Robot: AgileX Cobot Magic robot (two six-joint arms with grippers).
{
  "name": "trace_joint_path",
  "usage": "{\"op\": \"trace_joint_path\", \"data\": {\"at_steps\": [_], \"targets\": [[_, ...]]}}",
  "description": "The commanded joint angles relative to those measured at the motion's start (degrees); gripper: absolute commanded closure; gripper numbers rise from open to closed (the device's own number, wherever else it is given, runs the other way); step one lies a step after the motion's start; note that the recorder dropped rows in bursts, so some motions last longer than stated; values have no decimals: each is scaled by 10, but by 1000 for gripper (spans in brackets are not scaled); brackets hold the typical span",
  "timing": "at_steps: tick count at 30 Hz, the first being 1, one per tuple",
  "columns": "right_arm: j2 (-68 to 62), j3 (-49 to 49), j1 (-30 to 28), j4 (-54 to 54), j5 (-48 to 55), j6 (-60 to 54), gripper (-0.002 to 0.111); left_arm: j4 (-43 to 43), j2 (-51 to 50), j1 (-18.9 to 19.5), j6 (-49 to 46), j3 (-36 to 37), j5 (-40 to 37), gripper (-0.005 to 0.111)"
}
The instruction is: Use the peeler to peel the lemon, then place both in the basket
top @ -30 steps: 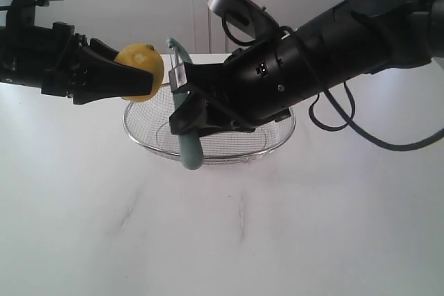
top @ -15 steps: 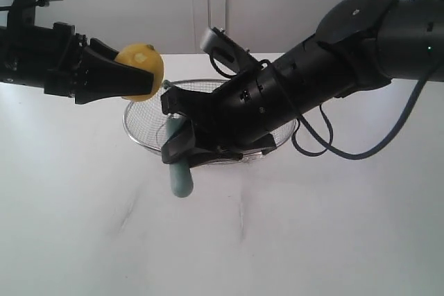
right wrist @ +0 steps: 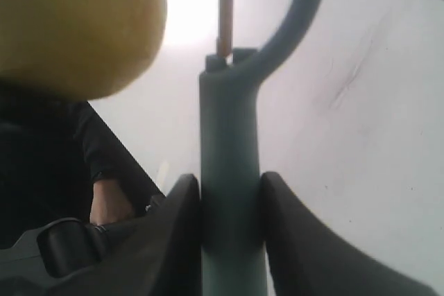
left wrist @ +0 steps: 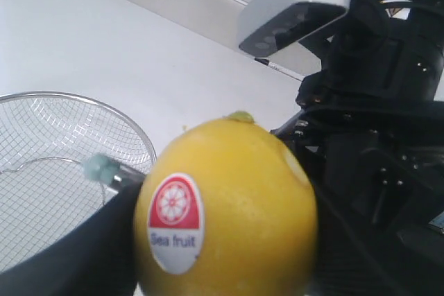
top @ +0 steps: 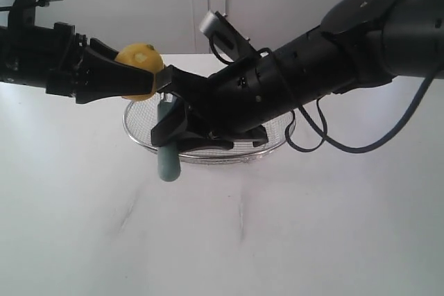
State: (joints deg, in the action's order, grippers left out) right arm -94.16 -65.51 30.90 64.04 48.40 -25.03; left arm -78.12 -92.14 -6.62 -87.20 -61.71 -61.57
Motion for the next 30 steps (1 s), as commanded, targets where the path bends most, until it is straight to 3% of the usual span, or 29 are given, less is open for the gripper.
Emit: {"op": "trace_joint_path", "data": {"at_steps": [1, 10, 30], "targets": [[18, 3, 0, 7, -27, -7, 108, -15, 8, 1, -1, 5, -9, 107], [49, 3, 0, -2, -67, -7, 108, -15, 8, 1, -1, 5, -9, 107], [74, 5, 0, -162, -44, 75, 108, -15, 8, 1, -1, 5, -10, 107]]}}
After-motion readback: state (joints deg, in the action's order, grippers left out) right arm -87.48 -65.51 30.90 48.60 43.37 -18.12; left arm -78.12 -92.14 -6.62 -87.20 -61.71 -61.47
